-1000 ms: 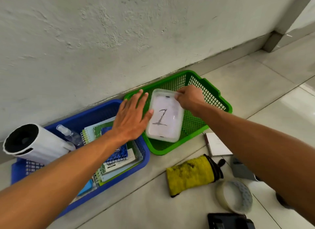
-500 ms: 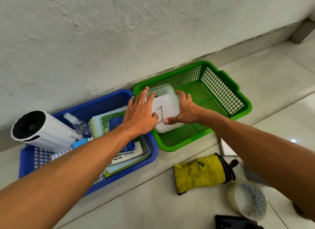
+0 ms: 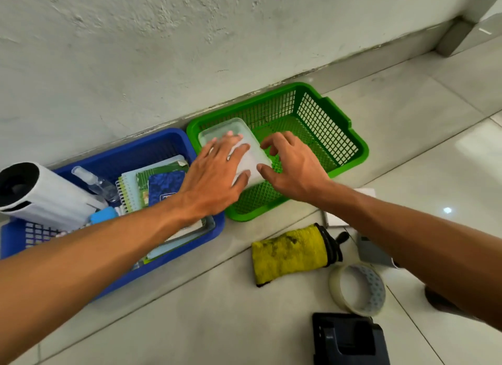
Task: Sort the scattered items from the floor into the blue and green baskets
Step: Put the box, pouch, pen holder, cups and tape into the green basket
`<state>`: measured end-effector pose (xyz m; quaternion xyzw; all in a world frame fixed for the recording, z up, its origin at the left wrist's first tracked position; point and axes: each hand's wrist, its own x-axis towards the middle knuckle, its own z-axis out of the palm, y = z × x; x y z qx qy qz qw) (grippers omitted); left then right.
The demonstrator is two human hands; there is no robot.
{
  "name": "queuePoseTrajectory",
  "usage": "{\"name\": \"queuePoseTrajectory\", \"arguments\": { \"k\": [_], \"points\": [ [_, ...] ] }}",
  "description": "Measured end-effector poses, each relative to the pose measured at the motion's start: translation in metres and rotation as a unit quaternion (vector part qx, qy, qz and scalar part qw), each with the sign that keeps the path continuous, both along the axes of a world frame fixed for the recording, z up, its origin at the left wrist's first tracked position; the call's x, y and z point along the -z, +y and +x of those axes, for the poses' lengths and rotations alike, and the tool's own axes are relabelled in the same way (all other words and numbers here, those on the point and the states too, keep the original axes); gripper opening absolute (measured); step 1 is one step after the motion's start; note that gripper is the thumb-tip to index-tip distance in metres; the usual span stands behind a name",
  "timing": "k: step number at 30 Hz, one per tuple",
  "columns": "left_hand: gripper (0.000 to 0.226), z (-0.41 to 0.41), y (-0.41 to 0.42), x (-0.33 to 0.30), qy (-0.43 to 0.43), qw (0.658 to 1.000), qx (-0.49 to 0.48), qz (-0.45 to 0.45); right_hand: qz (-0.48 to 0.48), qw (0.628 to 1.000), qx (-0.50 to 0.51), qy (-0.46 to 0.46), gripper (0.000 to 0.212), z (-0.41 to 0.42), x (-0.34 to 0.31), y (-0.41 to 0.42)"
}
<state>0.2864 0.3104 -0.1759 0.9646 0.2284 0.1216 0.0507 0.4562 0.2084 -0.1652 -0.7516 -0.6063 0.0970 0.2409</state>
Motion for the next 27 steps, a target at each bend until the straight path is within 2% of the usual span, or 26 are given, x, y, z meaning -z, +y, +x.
{"name": "queuePoseTrajectory", "arguments": {
  "k": [3, 5, 7, 9, 11, 14, 16, 18, 21, 24, 27],
  "points": [
    [0.038, -0.001, -0.039, -0.003, -0.059, 0.99, 0.125, 0.04, 0.014, 0.996, -0.062, -0.066, 0.031, 0.005, -0.004, -0.038],
    [0.025, -0.004, -0.063, -0.002, -0.095, 0.97, 0.216, 0.066, 0.013, 0.989, -0.099, -0.108, 0.029, 0.012, -0.002, -0.065],
    [0.018, -0.007, -0.08, 0.003, -0.094, 0.946, 0.305, 0.058, -0.015, 0.985, -0.127, -0.115, 0.029, 0.018, 0.002, -0.09],
    [0.021, -0.011, -0.09, 0.013, -0.048, 0.934, 0.352, 0.022, -0.085, 0.979, -0.149, -0.111, 0.037, 0.023, 0.008, -0.109],
    [0.036, -0.013, -0.096, 0.022, 0.047, 0.947, 0.317, -0.022, -0.167, 0.96, -0.172, -0.146, 0.055, 0.028, 0.016, -0.119],
    [0.056, -0.014, -0.096, 0.033, 0.184, 0.963, 0.177, -0.087, -0.234, 0.933, -0.189, -0.196, 0.077, 0.033, 0.026, -0.123],
    [0.058, -0.012, -0.093, 0.035, 0.239, 0.958, 0.107, -0.118, -0.25, 0.923, -0.195, -0.22, 0.081, 0.032, 0.03, -0.122],
    [0.052, -0.008, -0.092, 0.034, 0.271, 0.95, 0.076, -0.131, -0.267, 0.912, -0.199, -0.238, 0.078, 0.029, 0.035, -0.121],
    [0.044, -0.002, -0.09, 0.036, 0.283, 0.945, 0.067, -0.152, -0.264, 0.914, -0.196, -0.238, 0.063, 0.025, 0.037, -0.121],
    [0.048, 0.0, -0.088, 0.033, 0.275, 0.942, 0.073, -0.175, -0.245, 0.923, -0.196, -0.225, 0.046, 0.024, 0.032, -0.122],
    [0.047, -0.005, -0.086, 0.023, 0.17, 0.96, 0.087, -0.205, -0.182, 0.944, -0.201, -0.186, 0.037, 0.028, 0.019, -0.122]
  ]
}}
